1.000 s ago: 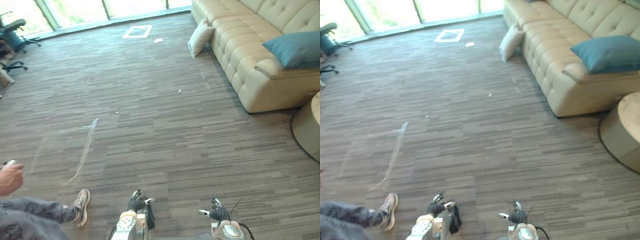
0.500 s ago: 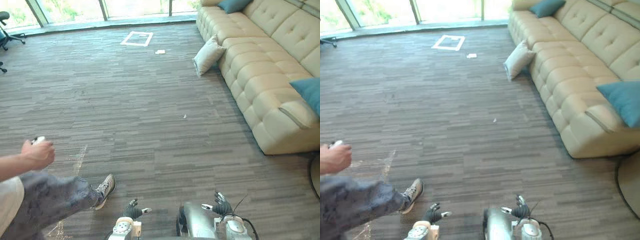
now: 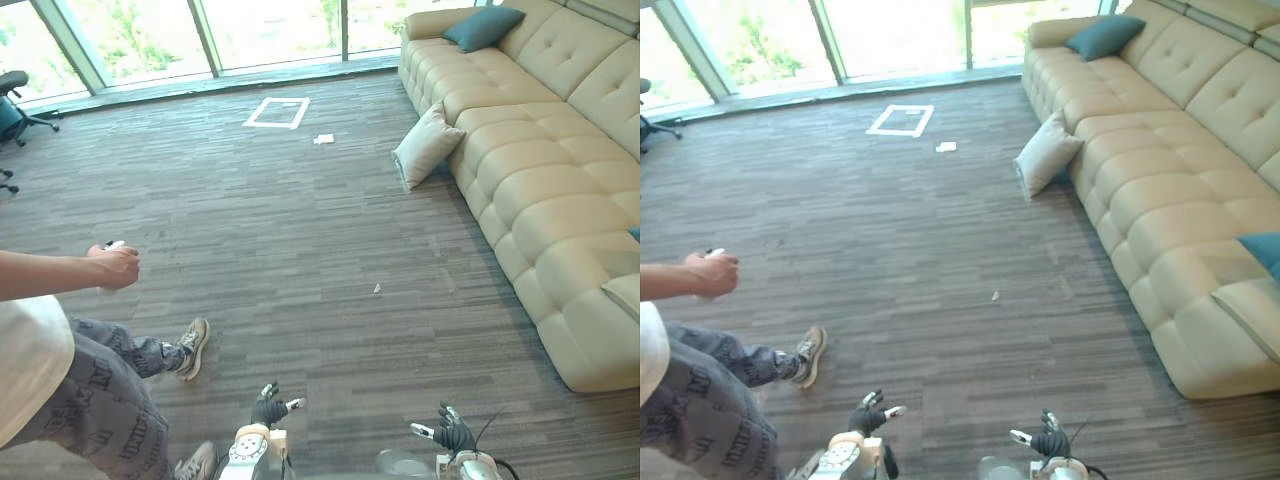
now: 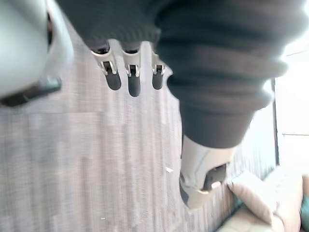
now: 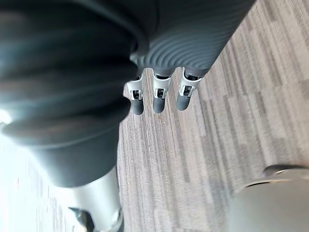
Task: Pick up cushions and gather them together orderly.
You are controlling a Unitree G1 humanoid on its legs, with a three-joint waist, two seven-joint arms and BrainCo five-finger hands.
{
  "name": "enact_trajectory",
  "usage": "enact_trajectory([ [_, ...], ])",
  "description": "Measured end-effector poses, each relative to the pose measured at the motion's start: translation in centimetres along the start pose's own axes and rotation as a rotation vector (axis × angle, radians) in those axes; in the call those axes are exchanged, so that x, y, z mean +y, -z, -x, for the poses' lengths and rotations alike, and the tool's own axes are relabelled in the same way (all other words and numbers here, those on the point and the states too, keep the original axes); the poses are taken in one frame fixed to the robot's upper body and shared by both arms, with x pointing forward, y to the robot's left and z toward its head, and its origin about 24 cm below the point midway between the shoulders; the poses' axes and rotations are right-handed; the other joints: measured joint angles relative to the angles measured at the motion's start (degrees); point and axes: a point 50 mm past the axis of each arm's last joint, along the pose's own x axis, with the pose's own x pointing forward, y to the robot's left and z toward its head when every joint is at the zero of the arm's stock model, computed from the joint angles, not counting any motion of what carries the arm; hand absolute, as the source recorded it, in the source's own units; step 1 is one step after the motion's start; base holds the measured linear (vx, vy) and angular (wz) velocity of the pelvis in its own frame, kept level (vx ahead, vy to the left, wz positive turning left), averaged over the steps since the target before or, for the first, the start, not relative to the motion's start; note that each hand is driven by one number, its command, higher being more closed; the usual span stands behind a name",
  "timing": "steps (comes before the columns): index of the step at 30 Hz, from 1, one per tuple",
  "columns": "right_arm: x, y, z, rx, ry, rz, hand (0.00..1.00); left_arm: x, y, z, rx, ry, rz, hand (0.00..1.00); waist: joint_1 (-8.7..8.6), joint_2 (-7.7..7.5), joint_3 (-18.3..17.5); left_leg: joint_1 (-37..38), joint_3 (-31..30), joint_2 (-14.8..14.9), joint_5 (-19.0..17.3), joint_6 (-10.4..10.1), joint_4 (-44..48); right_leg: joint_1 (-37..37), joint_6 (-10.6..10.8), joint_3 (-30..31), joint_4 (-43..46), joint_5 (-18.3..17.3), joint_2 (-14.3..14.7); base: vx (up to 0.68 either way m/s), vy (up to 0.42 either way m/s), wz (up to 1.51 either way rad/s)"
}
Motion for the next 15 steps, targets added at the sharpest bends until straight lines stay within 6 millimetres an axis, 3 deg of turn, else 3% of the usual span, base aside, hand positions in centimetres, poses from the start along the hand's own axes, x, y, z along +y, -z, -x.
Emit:
enact_trajectory([
  [1, -0.3, 0.0, 0.0, 0.002, 0.005, 0.007, 0.00, -0.2, 0.0, 0.0, 0.001, 0.006, -0.004, 0.00, 0.13, 0.91, -0.3, -0.9, -2.0, -0.3, 1.2, 0.1, -4.5, 1.7, 0.8, 1.8, -1.3, -0.5, 0.6, 0.70, 0.308, -1.13],
  [2, -0.6, 0.2, 0.0, 0.009, 0.010, 0.023, 0.00, -0.5, 0.0, 0.0, -0.001, 0.014, -0.013, 0.00, 0.61, 1.78, -0.7, -3.1, -3.7, 0.2, 3.7, 2.5, -2.8, 3.7, 2.1, 4.0, -2.3, -1.8, 0.8, 0.76, 0.383, -1.22],
  [3, -0.2, 0.6, 0.1, 0.025, 0.001, 0.025, 0.00, -0.5, -0.3, -0.1, -0.007, 0.018, -0.024, 0.00, 1.53, 0.83, -1.3, -3.3, -3.2, -0.7, 7.5, 4.3, 1.1, 4.9, 3.1, 6.5, -1.3, -2.8, -0.9, 0.68, 0.359, -0.99],
  [5, 0.3, 1.9, 0.6, 0.060, -0.009, 0.010, 0.00, 0.2, 0.0, -0.2, 0.016, 0.010, -0.048, 0.00, 0.77, -3.41, -3.3, -3.0, -1.5, -4.3, 4.5, 7.6, 4.2, 0.3, 4.1, 7.5, 9.5, -2.3, -4.9, 0.63, 0.291, -0.23],
  [6, 0.7, 3.2, 1.2, 0.107, -0.014, 0.000, 0.00, 0.3, 0.2, -0.2, 0.025, 0.015, -0.069, 0.00, 0.41, -4.97, -4.5, -2.3, -1.0, -6.9, 1.8, 7.9, 5.0, -4.8, 6.4, 7.6, 21.6, 0.6, -6.6, 0.69, 0.279, 0.38],
  [7, 1.0, 3.8, 1.3, 0.133, -0.018, -0.007, 0.00, 0.5, 0.2, -0.3, 0.028, 0.015, -0.086, 0.00, -0.06, -6.50, -4.3, -0.6, -1.3, -8.8, 0.1, 8.5, 5.2, -7.9, 7.9, 7.9, 30.4, 5.9, -7.5, 0.84, 0.294, 0.56],
  [8, 1.2, 4.0, 1.4, 0.146, -0.020, -0.014, 0.00, 0.5, 0.2, -0.3, 0.032, 0.017, -0.097, 0.00, -0.50, -7.17, -4.3, 1.3, -2.0, -10.3, -1.7, 9.2, 4.8, -11.1, 9.7, 8.3, 37.9, 15.1, -7.5, 0.67, 0.174, 0.50],
  [9, 1.1, 3.7, 1.2, 0.138, -0.019, -0.008, 0.00, 0.5, 0.6, -0.4, 0.064, 0.020, -0.109, 0.00, -0.87, -6.44, -3.8, 5.6, -2.8, -11.1, -3.4, 9.9, 2.5, -15.0, 10.1, 7.5, 46.4, 14.8, -8.1, 0.79, 0.187, 0.20],
  [11, 0.2, 3.0, 0.9, 0.105, -0.010, 0.016, 0.00, 0.4, 1.3, -0.2, 0.093, 0.032, -0.134, 0.00, -0.95, -4.27, -3.0, 15.4, -3.2, -10.9, -4.3, 10.1, -3.9, -19.2, 5.4, 3.3, 51.0, 7.8, -7.3, 0.63, 0.121, -0.10],
  [13, -0.9, 2.2, 0.7, 0.060, 0.010, 0.037, 0.00, 0.1, 1.6, -0.1, 0.105, 0.045, -0.151, 0.00, -1.97, -0.42, -2.8, 24.1, -4.1, -8.1, -4.4, 10.2, -10.7, -25.9, 2.6, -1.8, 45.8, 1.9, -2.7, 0.59, 0.045, 0.11],
  [15, -0.9, 1.3, 0.4, 0.031, 0.012, 0.033, 0.00, 0.1, 1.1, -0.3, 0.091, 0.045, -0.154, 0.00, -3.02, 0.08, -2.5, 27.1, -3.2, -6.4, -4.5, 10.3, -11.9, -32.9, 3.4, -5.5, 34.5, 1.2, -1.5, 0.60, -0.067, 0.28],
])
